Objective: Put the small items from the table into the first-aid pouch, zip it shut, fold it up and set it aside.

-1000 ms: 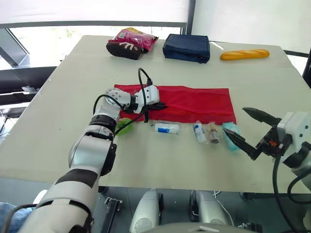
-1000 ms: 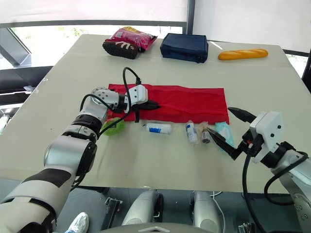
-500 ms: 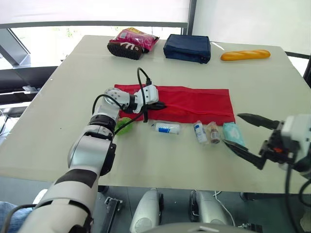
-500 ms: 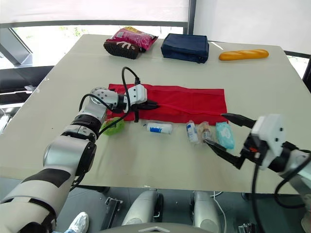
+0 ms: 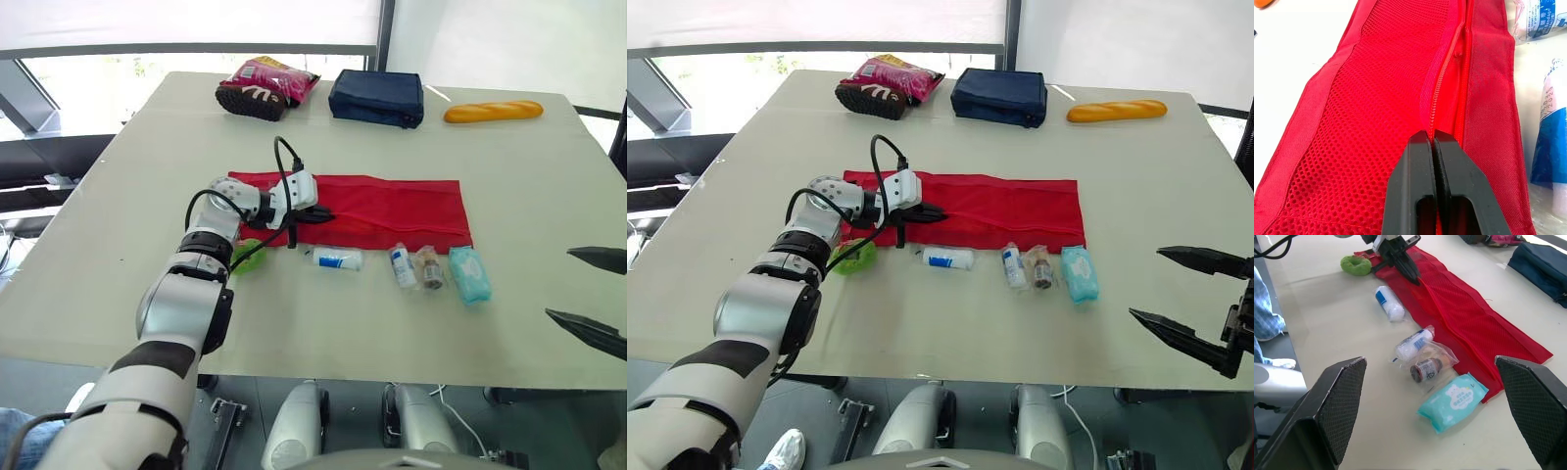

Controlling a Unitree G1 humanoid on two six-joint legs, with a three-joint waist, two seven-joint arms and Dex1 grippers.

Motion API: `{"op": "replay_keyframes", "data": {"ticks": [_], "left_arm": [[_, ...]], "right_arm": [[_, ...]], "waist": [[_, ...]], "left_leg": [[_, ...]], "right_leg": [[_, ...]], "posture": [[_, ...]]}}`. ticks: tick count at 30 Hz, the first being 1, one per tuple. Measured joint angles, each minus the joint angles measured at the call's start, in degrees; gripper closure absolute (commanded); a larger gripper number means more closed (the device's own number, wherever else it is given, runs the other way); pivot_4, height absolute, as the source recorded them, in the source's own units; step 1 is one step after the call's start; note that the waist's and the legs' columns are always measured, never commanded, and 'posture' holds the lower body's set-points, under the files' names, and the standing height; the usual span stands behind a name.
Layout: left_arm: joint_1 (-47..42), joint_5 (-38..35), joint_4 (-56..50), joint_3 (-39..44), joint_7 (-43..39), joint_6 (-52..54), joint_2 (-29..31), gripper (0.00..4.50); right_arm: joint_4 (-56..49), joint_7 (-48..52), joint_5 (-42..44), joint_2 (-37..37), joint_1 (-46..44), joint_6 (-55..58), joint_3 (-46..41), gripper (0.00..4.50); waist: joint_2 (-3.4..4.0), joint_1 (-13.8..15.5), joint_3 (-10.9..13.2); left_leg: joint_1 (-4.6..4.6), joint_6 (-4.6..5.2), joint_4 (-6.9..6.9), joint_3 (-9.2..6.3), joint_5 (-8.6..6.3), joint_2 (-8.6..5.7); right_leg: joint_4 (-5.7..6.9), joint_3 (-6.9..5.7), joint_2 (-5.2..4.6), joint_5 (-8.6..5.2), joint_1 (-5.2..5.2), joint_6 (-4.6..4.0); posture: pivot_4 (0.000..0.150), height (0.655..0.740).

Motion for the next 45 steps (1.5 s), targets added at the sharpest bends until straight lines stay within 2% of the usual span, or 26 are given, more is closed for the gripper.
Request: {"op": "replay_keyframes", "data": {"ticks": [4, 7, 9, 11, 13, 16, 18, 21, 28, 33, 45], "left_arm": [[0.00, 0.01, -0.01, 0.02, -0.04, 0.07, -0.49, 4.45], [-0.04, 0.01, -0.08, 0.04, -0.12, 0.20, -0.75, 4.45], [-0.11, 0.07, -0.06, 0.02, -0.06, 0.38, -0.92, 4.45], [-0.23, 0.12, -0.04, 0.03, 0.02, 0.52, -0.99, 4.45], [-0.62, 0.21, -0.02, 0.02, 0.10, 0.81, -1.01, 4.45], [-1.03, 0.22, -0.05, 0.03, 0.07, 0.88, -1.09, 4.45], [-1.41, 0.33, -0.02, 0.01, 0.19, 1.01, -1.29, 4.45], [-1.51, 0.54, 0.02, 0.01, 0.36, 1.07, -1.30, 4.45], [-1.35, 0.69, 0.02, 0.01, 0.53, 1.06, -1.31, 4.45], [-1.32, 0.70, 0.02, 0.02, 0.75, 1.06, -1.20, 4.45], [-1.27, 1.06, 0.22, 0.03, 1.30, 1.03, -1.19, 4.45]], "right_arm": [[-2.08, -4.65, -1.88, 0.00, -4.31, 0.04, 6.84, 0.00], [-3.55, -10.19, -6.51, -0.73, -11.21, 0.29, 17.63, 0.00], [-3.41, -14.39, -11.65, -1.28, -18.97, 0.56, 28.60, 0.00], [-2.16, -15.44, -14.30, -1.02, -24.36, 0.56, 34.69, 0.00], [1.04, -17.13, -18.70, 0.71, -35.53, 2.80, 45.27, 0.00], [3.92, -17.76, -22.73, 3.10, -43.11, 5.44, 55.21, 0.00], [6.95, -17.75, -26.47, 7.46, -49.95, 7.90, 64.30, 0.00], [11.48, -17.86, -30.88, 12.69, -56.70, 10.68, 72.96, 0.00], [20.80, -18.49, -37.93, 19.29, -64.07, 16.99, 82.32, 0.00], [22.77, -17.93, -40.93, 20.35, -65.69, 18.88, 84.40, 0.00], [26.35, -12.73, -43.39, 22.12, -78.84, 31.32, 91.37, 0.00]], "waist": [[0.00, -0.01, 0.00], [0.00, -0.08, 0.01], [0.01, -0.10, 0.01], [0.00, -0.07, 0.03], [-0.01, -0.28, 0.05], [-0.02, -0.04, 0.04], [0.00, -0.12, 0.05], [0.00, -0.17, 0.05], [0.02, -0.05, 0.04], [0.02, -0.22, 0.04], [0.03, -0.80, 0.05]], "left_leg": [[-0.01, 0.00, 0.02, -0.01, 0.00, 0.00], [-0.01, 0.00, 0.05, 0.00, 0.00, 0.00], [-0.05, 0.00, 0.06, -0.01, 0.00, -0.01], [-0.12, 0.00, 0.10, 0.01, 0.00, -0.11], [-0.15, 0.00, 0.16, 0.00, 0.00, -0.11], [-0.22, 0.00, 0.17, -0.12, 0.00, -0.15], [-0.33, 0.00, 0.19, -0.18, 0.00, -0.20], [-0.40, 0.00, 0.25, -0.25, 0.01, -0.24], [-0.79, 0.00, 0.40, -0.43, 0.01, -0.42], [-0.87, -0.01, 0.40, -0.43, 0.02, -0.47], [-0.89, -0.03, 0.43, -0.49, 0.03, -0.50]], "right_leg": [[0.00, -0.01, 0.00, 0.00, -0.01, 0.00], [0.01, -0.01, 0.00, 0.00, -0.02, -0.01], [0.02, -0.02, 0.01, 0.01, -0.04, -0.03], [0.01, -0.03, 0.02, 0.02, -0.09, -0.03], [0.05, -0.01, 0.02, 0.02, -0.11, -0.04], [0.07, -0.14, 0.02, 0.02, -0.11, -0.06], [0.10, -0.14, 0.02, 0.03, -0.22, -0.08], [0.15, -0.20, 0.01, 0.03, -0.24, -0.08], [0.20, -0.42, -0.04, 0.04, -0.40, -0.08], [0.53, -0.36, -0.07, 0.03, -0.62, -0.08], [0.79, -0.25, -0.10, 0.03, -0.78, -0.09]], "posture": [[0.150, 0.7164], [0.150, 0.7164], [0.150, 0.7164], [0.150, 0.7164], [0.150, 0.7164], [0.150, 0.7164], [0.150, 0.7164], [0.150, 0.7164], [0.150, 0.7164], [0.150, 0.7164], [0.150, 0.7164]]}}
